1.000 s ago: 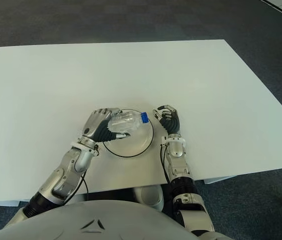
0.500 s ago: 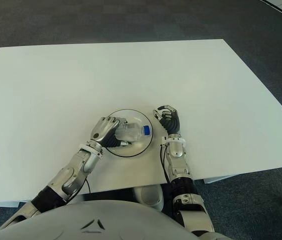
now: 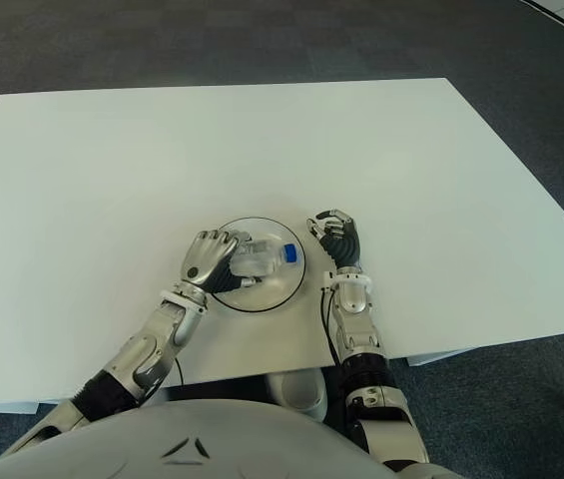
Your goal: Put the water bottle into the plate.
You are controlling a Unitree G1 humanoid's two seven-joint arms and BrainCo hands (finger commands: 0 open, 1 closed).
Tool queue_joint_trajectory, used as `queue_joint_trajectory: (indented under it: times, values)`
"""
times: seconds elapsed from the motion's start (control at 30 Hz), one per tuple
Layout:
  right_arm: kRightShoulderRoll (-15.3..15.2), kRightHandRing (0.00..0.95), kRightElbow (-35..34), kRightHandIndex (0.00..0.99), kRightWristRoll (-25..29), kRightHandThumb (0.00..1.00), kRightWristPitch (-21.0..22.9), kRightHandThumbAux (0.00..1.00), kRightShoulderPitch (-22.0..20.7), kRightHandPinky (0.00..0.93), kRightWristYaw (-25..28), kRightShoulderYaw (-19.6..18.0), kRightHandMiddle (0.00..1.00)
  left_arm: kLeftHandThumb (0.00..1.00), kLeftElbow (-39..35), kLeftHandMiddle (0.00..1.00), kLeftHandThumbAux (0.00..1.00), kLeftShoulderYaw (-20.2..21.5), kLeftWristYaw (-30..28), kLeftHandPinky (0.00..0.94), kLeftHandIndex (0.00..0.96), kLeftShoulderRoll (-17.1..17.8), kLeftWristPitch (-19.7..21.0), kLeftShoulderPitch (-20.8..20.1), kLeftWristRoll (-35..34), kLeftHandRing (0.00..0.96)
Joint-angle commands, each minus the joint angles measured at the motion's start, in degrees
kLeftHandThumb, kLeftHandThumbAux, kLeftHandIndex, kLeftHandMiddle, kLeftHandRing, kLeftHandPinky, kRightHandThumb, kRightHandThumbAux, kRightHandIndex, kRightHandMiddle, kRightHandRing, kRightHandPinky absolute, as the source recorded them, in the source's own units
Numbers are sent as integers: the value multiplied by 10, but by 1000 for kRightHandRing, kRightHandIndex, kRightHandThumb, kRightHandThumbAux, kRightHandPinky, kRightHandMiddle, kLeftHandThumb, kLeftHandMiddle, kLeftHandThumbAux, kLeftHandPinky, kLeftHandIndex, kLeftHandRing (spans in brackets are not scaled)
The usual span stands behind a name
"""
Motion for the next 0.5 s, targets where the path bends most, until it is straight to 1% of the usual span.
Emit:
queue_joint_trajectory:
  times: [0.03,0.07,0.1,0.17,0.2,0.3,0.37,0.5]
  values:
    - [1,880,15,437,0,701,8,730,3,878,-1,0,882,840,-1,386,673,6,-4,375,432,6,4,8,-7,392]
    - [1,880,16,437,0,701,7,730,2,878,-1,0,882,795,-1,332,684,5,-6,325,424,9,2,7,-7,333]
    - [1,880,17,437,0,701,6,730,1,878,-2,0,881,769,-1,301,670,5,-7,295,369,10,1,6,-7,300]
    - [2,880,19,437,0,701,4,730,1,878,-2,0,881,695,2,209,638,5,-2,209,222,12,0,4,-6,201]
    - [2,881,19,437,0,701,4,730,1,879,-2,0,881,671,2,180,631,5,-1,182,181,12,0,3,-6,169]
    - [1,881,22,437,0,702,-3,730,0,880,-2,0,881,631,4,133,627,7,6,137,124,12,1,3,-6,119]
    - [1,881,26,437,2,702,-9,729,-1,880,-1,0,881,582,5,84,636,8,12,81,76,11,7,2,-1,69]
    - [1,881,29,437,3,702,-12,729,-2,880,-1,0,881,532,6,38,650,6,19,22,35,12,14,2,7,23]
